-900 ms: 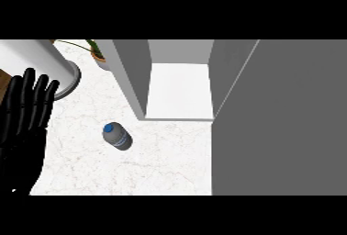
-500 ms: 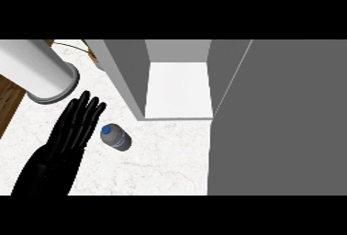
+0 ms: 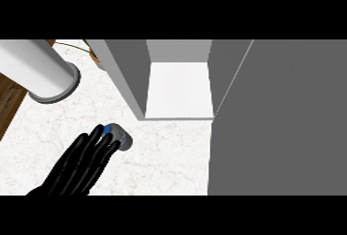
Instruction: Pick up the bottled water, place it into the cabinet and close the cabinet
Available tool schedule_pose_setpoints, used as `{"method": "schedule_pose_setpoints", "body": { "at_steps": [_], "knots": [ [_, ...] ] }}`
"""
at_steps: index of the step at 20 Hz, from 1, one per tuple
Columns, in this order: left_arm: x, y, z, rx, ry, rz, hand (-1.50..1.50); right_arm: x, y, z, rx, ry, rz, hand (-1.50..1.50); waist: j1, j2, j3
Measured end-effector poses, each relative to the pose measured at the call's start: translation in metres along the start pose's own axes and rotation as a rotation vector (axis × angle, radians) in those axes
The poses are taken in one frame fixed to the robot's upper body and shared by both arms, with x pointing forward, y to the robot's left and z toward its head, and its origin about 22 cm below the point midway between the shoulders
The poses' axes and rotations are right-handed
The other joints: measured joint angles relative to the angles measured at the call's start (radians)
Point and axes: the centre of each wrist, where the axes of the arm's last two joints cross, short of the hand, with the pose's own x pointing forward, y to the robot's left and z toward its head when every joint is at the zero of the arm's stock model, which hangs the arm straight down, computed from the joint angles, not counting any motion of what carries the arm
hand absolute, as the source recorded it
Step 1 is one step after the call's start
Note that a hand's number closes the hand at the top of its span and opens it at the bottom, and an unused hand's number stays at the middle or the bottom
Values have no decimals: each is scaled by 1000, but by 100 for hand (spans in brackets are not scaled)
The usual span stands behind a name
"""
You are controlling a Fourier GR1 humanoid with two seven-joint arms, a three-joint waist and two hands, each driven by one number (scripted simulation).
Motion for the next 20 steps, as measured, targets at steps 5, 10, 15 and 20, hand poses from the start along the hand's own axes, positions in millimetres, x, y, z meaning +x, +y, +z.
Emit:
{"method": "schedule_pose_setpoints", "body": {
  "at_steps": [5, 10, 15, 20],
  "knots": [
    [4, -12, 8, 0, 66, 38, -150, 3, -9, 7, -7, 33, 40, -150, 2, 0, 0],
    [4, -12, 14, 18, 108, 29, -150, 5, -15, 12, -19, 51, 61, -150, 4, -1, 0],
    [4, -17, 16, 23, 134, 35, -150, 4, -15, 16, -22, 59, 49, -150, 2, -4, 0],
    [7, -20, 22, 53, 144, 12, -150, 4, -20, 23, -20, 71, 64, -150, 2, -6, 0]
  ]
}}
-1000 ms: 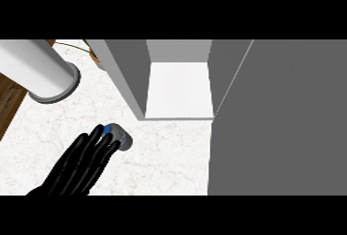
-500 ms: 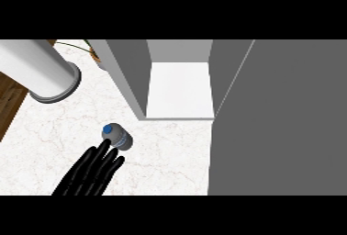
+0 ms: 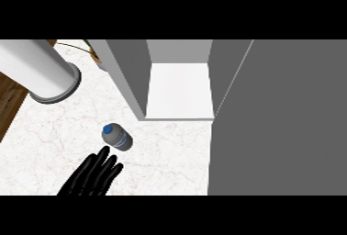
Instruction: Pick up the bottled water, place it into the cabinet and close the cabinet
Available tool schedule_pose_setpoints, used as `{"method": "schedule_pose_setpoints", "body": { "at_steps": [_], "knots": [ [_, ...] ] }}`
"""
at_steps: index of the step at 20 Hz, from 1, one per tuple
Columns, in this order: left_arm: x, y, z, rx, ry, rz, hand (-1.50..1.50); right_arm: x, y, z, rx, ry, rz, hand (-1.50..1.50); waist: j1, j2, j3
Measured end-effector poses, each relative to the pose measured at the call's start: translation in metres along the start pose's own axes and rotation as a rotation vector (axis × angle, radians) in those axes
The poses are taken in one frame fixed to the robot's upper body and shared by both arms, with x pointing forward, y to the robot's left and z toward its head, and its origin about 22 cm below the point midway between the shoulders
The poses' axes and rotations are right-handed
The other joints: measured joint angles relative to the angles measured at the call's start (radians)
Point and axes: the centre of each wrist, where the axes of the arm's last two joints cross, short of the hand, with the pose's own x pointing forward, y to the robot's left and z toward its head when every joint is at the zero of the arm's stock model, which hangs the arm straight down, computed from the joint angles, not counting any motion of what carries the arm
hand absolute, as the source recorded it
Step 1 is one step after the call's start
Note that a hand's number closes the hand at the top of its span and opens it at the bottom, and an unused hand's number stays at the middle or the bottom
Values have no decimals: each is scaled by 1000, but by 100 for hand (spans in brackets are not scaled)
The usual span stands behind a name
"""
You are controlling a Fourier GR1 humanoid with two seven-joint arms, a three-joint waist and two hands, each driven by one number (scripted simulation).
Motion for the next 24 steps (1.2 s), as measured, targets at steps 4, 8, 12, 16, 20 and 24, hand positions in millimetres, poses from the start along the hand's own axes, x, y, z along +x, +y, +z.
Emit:
{"method": "schedule_pose_setpoints", "body": {
  "at_steps": [4, 8, 12, 16, 20, 24],
  "knots": [
    [1, 3, 3, 40, 1, -14, -150, -2, 1, 4, 0, 6, -17, -150, -3, 1, 0],
    [1, 8, 5, 90, -30, -33, -150, -2, 0, 5, 1, 9, -20, -150, -3, 2, -1],
    [0, 18, 9, 149, -33, -71, -150, -2, -1, 9, 1, 12, -23, -150, -5, 2, -2],
    [-2, 34, 13, 201, -23, -120, -150, -2, -8, 14, 1, 15, 1, -150, -9, 4, -2],
    [-9, 50, 10, 221, -17, -132, -150, -2, -13, 17, -8, 10, 9, -150, -13, 6, -2],
    [-26, 70, 7, 229, -4, -133, -150, -2, -16, 20, -3, 11, 16, -150, -15, 6, -2]
  ]
}}
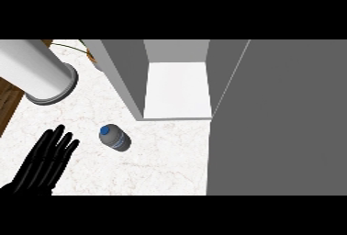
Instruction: Pick up the bottled water, place it into the cabinet and close the cabinet
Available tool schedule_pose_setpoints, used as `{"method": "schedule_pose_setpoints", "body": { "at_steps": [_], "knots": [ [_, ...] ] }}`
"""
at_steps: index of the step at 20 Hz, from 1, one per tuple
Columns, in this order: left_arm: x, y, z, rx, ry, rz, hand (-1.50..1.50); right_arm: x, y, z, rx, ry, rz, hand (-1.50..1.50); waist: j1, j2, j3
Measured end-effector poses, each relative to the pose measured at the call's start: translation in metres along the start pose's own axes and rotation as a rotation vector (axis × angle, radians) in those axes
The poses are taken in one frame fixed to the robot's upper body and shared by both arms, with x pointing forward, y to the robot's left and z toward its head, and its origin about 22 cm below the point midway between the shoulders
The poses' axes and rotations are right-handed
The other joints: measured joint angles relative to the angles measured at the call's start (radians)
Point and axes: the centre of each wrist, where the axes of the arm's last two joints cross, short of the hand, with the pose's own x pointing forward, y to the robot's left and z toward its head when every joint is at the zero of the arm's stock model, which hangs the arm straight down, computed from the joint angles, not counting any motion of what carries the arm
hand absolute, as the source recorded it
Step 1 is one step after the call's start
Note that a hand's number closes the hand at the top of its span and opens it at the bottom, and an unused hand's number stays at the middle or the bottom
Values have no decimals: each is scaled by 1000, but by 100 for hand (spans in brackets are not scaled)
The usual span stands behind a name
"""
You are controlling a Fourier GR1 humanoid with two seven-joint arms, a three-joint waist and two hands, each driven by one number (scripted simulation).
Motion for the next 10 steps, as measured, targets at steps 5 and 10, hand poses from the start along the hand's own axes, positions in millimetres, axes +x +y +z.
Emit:
{"method": "schedule_pose_setpoints", "body": {
  "at_steps": [5, 10],
  "knots": [
    [-26, 16, -16, -2, 9, -40, -150, -2, 0, 2, 14, -3, -17, -150, -5, 1, 0],
    [-52, 30, -31, -10, 16, -58, -150, -2, -4, 8, 12, -3, -13, -150, -9, 2, 0]
  ]
}}
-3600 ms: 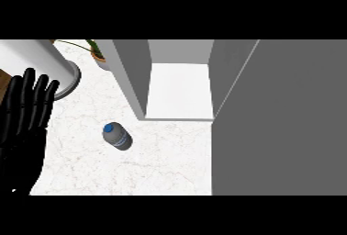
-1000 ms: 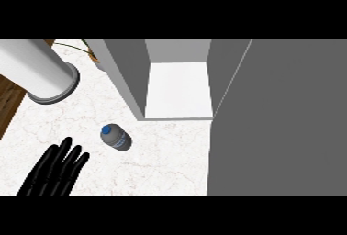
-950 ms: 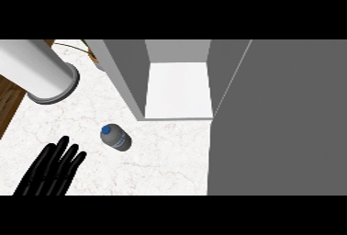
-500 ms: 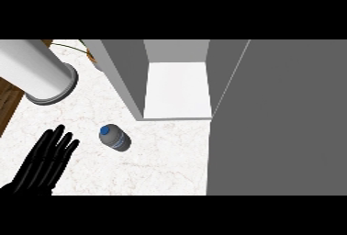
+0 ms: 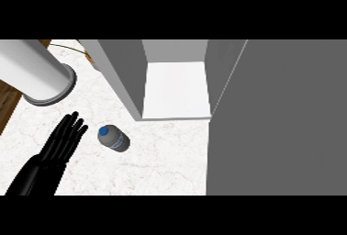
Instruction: Pick up the bottled water, place it into the cabinet and close the cabinet
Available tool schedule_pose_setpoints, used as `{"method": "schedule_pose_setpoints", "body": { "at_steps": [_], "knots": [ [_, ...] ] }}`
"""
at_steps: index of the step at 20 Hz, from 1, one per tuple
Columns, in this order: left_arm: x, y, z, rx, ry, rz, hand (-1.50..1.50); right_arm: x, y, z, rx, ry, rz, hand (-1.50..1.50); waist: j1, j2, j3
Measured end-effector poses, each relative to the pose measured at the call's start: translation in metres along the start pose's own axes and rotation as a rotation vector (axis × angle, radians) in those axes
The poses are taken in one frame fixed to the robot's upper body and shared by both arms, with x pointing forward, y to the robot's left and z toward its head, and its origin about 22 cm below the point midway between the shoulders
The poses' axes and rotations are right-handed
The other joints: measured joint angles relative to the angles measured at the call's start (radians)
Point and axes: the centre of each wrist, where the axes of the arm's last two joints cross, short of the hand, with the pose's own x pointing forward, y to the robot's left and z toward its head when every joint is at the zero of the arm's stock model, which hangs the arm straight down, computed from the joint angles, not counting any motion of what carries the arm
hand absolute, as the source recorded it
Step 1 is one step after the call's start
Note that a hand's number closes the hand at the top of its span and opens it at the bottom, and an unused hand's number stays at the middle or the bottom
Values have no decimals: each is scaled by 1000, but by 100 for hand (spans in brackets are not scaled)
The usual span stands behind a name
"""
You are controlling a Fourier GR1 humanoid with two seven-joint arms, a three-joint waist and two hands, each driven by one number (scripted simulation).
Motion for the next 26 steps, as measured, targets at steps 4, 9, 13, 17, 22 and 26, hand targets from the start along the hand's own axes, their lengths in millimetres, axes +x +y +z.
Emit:
{"method": "schedule_pose_setpoints", "body": {
  "at_steps": [4, 9, 13, 17, 22, 26],
  "knots": [
    [-22, 5, -18, 8, 15, -7, -150, -1, -2, 4, 14, -4, -4, -150, -4, 1, 0],
    [-47, 17, -29, 36, 34, -34, -150, 0, -6, 6, 16, -9, -3, -150, -1, 2, 0],
    [-69, 20, -40, 53, 65, -42, -150, -1, -9, 11, 17, -12, -4, -150, -4, 2, 0],
    [-91, 20, -46, 61, 107, -37, -150, 0, -13, 16, 24, -8, -1, -150, -4, 2, 0],
    [-118, 27, -50, 67, 136, -33, -150, 1, -15, 17, 34, -5, -9, -150, -3, 3, -1],
    [-140, 33, -53, 88, 150, -48, -150, -1, -14, 21, 39, -10, -34, -150, -8, 4, -1]
  ]
}}
